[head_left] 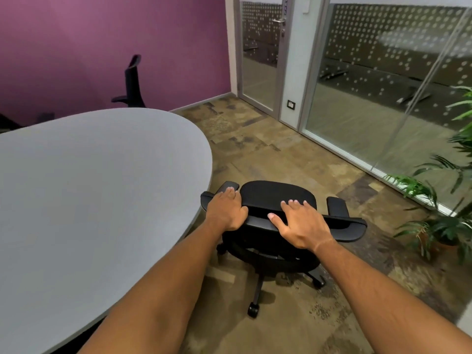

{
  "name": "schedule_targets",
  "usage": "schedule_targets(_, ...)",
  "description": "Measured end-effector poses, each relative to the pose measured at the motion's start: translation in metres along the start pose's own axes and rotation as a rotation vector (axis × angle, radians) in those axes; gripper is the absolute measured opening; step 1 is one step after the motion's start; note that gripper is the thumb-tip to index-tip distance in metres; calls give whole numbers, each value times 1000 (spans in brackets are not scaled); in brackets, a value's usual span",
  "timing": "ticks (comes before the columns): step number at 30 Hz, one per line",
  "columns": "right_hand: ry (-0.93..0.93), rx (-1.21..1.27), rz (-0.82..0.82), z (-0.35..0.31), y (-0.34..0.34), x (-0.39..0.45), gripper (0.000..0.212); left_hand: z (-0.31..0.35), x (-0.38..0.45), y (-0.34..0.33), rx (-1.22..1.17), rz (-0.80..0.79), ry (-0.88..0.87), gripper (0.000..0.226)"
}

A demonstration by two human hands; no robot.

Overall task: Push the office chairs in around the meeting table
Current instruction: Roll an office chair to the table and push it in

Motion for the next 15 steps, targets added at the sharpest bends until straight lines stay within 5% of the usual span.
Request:
schedule_targets(9,193,-7,-40,-15,-2,-18,77,0,-59,-11,-53,4,181,58)
schedule_targets(15,292,-32,-50,-16,-5,-27,106,10,-96,-19,-76,47,293,63)
Point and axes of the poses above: each hand's wrist, its own x-axis towards the middle knuckle, its own y-axis out of the back of the hand, z = x × y, the point moved 5 cm from there along x, towards the middle knuckle, and after that the axes turned 7 degrees about x, right-handed, at the moved point
